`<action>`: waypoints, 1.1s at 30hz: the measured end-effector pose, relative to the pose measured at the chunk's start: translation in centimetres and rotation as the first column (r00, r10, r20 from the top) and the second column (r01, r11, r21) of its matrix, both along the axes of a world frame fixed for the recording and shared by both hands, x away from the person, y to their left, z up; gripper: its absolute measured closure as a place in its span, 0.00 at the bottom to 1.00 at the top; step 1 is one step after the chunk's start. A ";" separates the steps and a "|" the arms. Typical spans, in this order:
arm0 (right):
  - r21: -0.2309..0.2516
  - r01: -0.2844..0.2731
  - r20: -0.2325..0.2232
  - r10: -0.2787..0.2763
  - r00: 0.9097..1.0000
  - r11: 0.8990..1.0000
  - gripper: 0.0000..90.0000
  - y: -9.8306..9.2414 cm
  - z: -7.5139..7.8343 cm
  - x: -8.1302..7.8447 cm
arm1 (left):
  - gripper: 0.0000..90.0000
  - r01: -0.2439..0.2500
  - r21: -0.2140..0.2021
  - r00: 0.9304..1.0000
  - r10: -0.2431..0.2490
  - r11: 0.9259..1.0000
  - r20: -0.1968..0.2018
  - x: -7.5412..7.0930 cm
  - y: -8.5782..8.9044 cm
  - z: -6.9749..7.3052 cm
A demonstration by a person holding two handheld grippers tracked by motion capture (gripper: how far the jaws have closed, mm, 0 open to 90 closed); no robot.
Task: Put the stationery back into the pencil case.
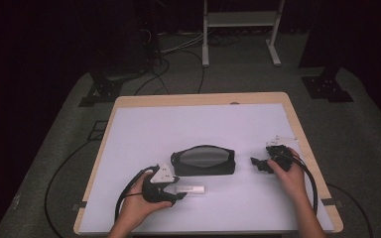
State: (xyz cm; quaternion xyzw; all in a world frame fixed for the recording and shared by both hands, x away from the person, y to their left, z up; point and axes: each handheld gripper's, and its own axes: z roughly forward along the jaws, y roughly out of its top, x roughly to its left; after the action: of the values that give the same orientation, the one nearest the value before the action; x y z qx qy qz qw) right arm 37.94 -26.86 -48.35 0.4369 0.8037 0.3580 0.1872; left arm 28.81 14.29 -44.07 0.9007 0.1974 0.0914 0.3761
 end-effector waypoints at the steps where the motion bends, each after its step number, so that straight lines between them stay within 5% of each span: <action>1: 0.000 0.000 0.000 0.000 1.000 1.000 0.19 0.0 0.0 0.0 | 0.46 0.000 0.000 1.000 0.000 1.000 0.000 0.0 0.0 0.0; 21: 0.001 0.001 -0.001 -0.001 1.000 1.000 0.19 0.0 0.0 0.0 | 0.53 0.073 0.055 0.997 -0.072 0.996 -0.020 1.4 -1.6 -1.3; 33: 0.002 0.001 -0.001 -0.001 1.000 1.000 0.19 0.0 0.0 0.0 | 0.62 0.120 0.161 0.993 -0.116 0.980 -0.036 2.0 -2.6 -0.9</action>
State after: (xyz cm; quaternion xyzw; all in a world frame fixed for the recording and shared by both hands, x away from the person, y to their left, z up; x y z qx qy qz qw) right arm 37.95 -26.86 -48.35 0.4378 0.8032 0.3584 0.1867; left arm 30.78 11.70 -44.95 0.9397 0.1404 0.0727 0.3031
